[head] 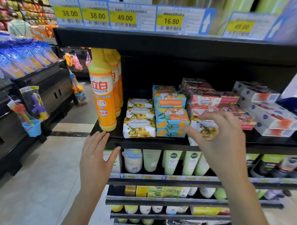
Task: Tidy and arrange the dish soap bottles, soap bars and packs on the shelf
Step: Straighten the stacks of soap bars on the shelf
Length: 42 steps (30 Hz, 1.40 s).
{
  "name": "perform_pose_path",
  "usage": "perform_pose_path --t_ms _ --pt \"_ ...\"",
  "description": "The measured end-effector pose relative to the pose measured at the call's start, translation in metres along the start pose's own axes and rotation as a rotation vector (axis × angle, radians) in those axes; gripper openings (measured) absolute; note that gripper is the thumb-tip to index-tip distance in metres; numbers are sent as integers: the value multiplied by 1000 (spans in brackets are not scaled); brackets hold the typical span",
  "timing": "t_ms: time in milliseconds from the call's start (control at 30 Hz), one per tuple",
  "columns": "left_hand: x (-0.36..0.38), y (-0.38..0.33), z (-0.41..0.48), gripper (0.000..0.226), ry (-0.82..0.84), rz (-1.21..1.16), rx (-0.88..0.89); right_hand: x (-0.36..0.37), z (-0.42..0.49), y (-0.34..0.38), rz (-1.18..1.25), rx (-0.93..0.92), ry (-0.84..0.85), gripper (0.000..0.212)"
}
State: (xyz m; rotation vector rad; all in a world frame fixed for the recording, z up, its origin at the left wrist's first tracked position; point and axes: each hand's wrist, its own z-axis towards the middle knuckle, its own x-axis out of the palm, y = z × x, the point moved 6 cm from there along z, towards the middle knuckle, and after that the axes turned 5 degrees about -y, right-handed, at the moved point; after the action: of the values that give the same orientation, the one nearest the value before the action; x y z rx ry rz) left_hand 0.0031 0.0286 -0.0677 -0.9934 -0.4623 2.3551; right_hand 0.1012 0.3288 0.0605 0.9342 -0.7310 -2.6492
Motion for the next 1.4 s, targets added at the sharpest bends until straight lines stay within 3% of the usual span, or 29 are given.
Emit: perform_pose_path --t_ms 133,233,433,600,667,800,900,1067,1267,1400 --pt "-1 0 -1 55 27 -42 -31 -18 19 -43 -106 174 214 97" --pt "-9 -11 -3 48 21 -74 -60 -17 22 -57 -94 211 297 107" --pt "-25 -78 -10 34 -29 -248 17 -10 26 -73 14 237 340 92" --pt "-2 -140 -17 31 134 -460 -16 -14 28 -81 136 206 292 83" --pt "15 -161 -19 36 243 -475 -31 -25 29 -89 190 227 233 79" --pt "50 -198 -20 55 354 -388 24 -46 32 -110 226 248 141 94" --pt "70 -215 -22 71 404 -306 9 -54 30 -122 272 246 130 86" --pt "84 -226 -29 70 307 -157 39 -56 26 -136 322 270 129 88" --pt "83 -226 -36 51 140 -174 52 -57 25 -144 369 278 128 82" --pt "84 -231 -43 47 129 -189 55 -56 26 -147 373 274 134 76"
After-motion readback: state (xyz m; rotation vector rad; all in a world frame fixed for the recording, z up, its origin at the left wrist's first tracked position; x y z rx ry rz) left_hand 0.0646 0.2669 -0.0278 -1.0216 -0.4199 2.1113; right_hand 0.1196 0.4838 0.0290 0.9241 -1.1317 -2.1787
